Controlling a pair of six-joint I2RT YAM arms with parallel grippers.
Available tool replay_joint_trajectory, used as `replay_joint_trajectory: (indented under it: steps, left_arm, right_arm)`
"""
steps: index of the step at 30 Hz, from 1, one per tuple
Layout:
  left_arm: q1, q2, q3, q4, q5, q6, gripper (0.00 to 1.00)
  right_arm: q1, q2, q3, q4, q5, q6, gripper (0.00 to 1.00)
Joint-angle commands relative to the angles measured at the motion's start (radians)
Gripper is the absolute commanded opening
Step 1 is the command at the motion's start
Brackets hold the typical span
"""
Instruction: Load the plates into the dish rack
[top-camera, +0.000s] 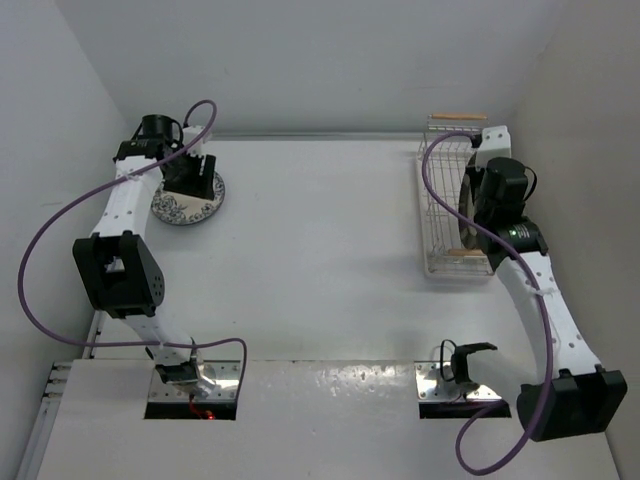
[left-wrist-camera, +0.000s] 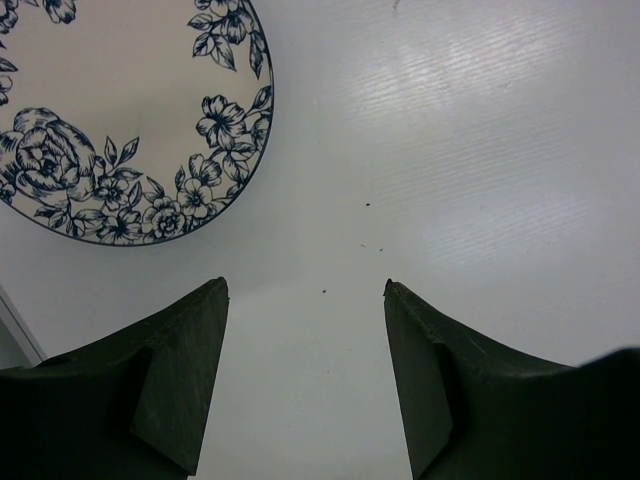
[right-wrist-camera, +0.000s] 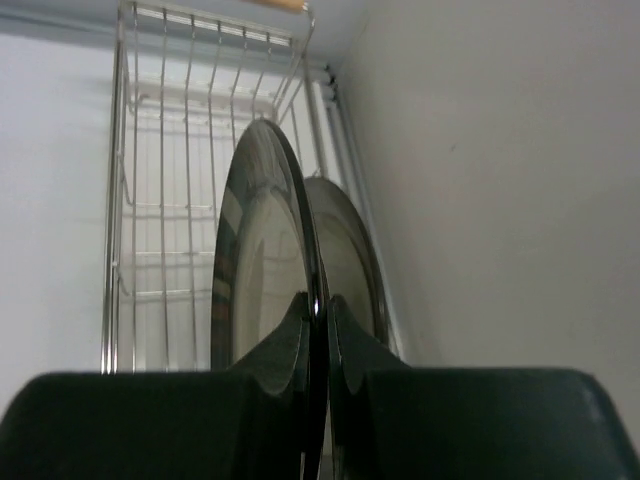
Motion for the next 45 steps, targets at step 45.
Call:
replay_joint_trajectory:
  steps: [45]
  left_arm:
    - [0.066,-0.011,-0.007,0.014,0.026,0.024,0.68]
  right_arm:
    - [-0.053,-0.018,-0.219,0.206,-0.107,0.041,0.00]
